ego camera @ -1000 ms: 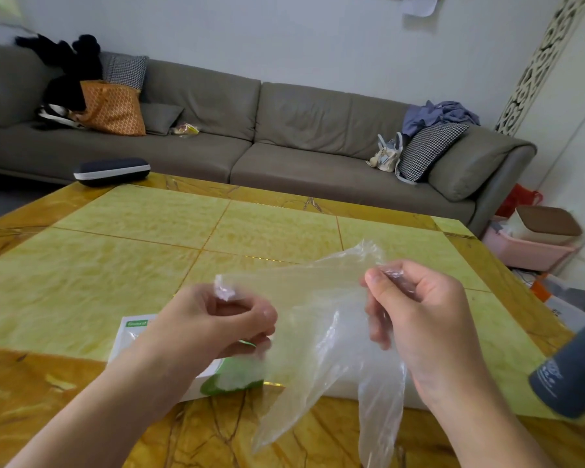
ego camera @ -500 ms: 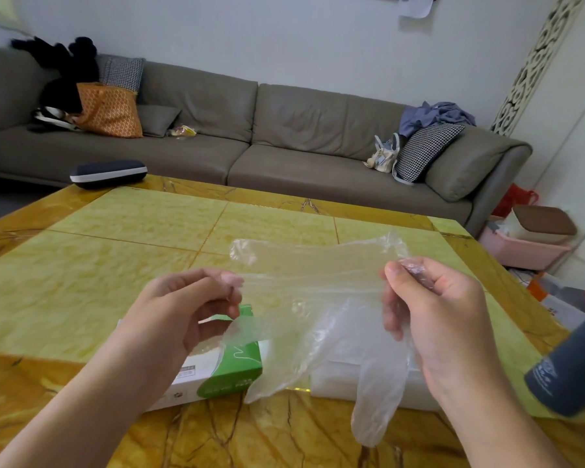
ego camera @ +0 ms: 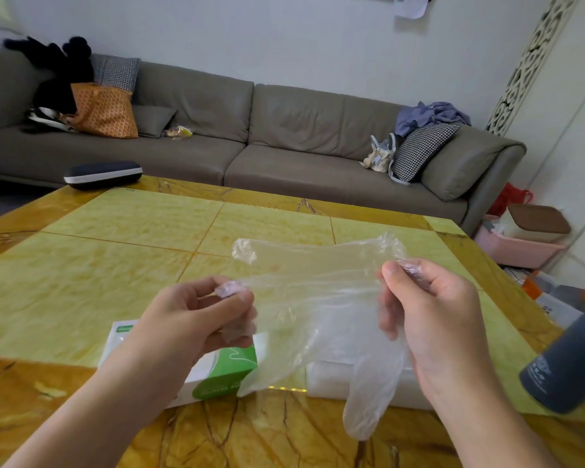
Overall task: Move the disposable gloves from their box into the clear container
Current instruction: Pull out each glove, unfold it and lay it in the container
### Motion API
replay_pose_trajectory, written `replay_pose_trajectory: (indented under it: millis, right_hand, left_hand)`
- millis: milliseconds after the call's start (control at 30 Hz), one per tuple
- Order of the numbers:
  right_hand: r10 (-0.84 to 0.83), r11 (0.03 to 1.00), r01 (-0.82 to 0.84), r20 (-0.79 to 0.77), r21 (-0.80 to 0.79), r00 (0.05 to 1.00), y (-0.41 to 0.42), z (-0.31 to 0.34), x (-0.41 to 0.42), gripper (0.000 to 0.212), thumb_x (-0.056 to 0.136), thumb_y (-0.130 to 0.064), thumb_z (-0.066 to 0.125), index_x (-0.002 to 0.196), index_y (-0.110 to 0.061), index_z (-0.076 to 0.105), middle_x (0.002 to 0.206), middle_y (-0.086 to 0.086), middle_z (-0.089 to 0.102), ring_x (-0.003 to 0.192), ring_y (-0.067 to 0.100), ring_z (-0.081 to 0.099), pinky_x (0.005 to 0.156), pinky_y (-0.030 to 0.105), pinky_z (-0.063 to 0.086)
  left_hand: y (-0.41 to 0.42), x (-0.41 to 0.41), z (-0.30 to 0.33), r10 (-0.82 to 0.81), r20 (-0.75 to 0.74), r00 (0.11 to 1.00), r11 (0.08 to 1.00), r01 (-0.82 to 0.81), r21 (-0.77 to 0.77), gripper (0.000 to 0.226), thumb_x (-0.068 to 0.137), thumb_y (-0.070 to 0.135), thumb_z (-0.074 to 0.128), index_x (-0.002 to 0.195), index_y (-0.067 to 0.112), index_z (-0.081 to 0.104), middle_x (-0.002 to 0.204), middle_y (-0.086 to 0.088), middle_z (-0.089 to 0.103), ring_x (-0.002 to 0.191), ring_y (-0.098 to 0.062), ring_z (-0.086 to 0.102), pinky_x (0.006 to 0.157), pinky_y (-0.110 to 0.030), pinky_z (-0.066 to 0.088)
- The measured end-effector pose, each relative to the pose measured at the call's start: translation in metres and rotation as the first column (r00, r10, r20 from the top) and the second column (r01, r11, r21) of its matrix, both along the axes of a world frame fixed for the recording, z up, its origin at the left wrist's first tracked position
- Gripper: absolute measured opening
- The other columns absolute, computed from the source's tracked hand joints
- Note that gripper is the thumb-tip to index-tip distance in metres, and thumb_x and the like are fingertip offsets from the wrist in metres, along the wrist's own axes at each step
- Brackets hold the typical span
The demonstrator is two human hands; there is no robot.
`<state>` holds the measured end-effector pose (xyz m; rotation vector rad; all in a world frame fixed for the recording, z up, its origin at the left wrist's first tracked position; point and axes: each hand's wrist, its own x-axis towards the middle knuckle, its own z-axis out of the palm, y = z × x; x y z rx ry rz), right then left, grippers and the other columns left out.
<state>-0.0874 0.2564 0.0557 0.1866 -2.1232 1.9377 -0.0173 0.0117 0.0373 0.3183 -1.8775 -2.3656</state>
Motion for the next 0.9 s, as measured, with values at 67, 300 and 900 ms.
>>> replay_pose_trajectory:
  millis: [67, 300, 900]
  right_hand:
    - [-0.003, 1.0, 0.003, -0.004, -0.011, 1.0, 0.0, -0.001, -0.001, 0.028, 0.104, -0.015, 0.063, 0.081, -0.003, 0.07, 0.056, 0.013, 0.058, 0.048, 0.025, 0.052, 0.051, 0.038, 0.043]
    - [0.023, 0.999, -0.023, 0.004, -0.042, 1.0, 0.002, 0.0, -0.002, 0.026, 0.103, -0.011, 0.063, 0.08, 0.0, 0.068, 0.057, 0.014, 0.061, 0.049, 0.028, 0.054, 0.047, 0.035, 0.043]
    - [-0.086, 0.859, 0.183, 0.217, -0.477, 0.972, 0.074, 0.018, -0.036, 0.01, 0.1, -0.01, 0.067, 0.094, -0.007, 0.075, 0.069, -0.004, 0.064, 0.056, 0.002, 0.059, 0.049, 0.014, 0.047]
  left_hand:
    - [0.0, 0.0, 0.003, 0.012, 0.005, 1.0, 0.997, -0.012, 0.082, 0.032, 0.084, 0.023, 0.074, 0.103, -0.003, 0.075, 0.085, -0.016, 0.072, 0.071, -0.026, 0.069, 0.066, -0.034, 0.063]
    - [0.004, 0.003, 0.0, -0.066, 0.004, 0.998, 0.994, 0.066, -0.085, 0.02, 0.085, 0.02, 0.075, 0.087, 0.0, 0.078, 0.079, -0.019, 0.067, 0.068, -0.025, 0.064, 0.064, -0.029, 0.058]
    - [0.021, -0.002, 0.001, 0.084, -0.129, 0.988, 0.995, -0.09, -0.044, 0.019, 0.086, 0.022, 0.068, 0.087, 0.006, 0.078, 0.072, -0.021, 0.063, 0.062, -0.032, 0.058, 0.056, -0.037, 0.051]
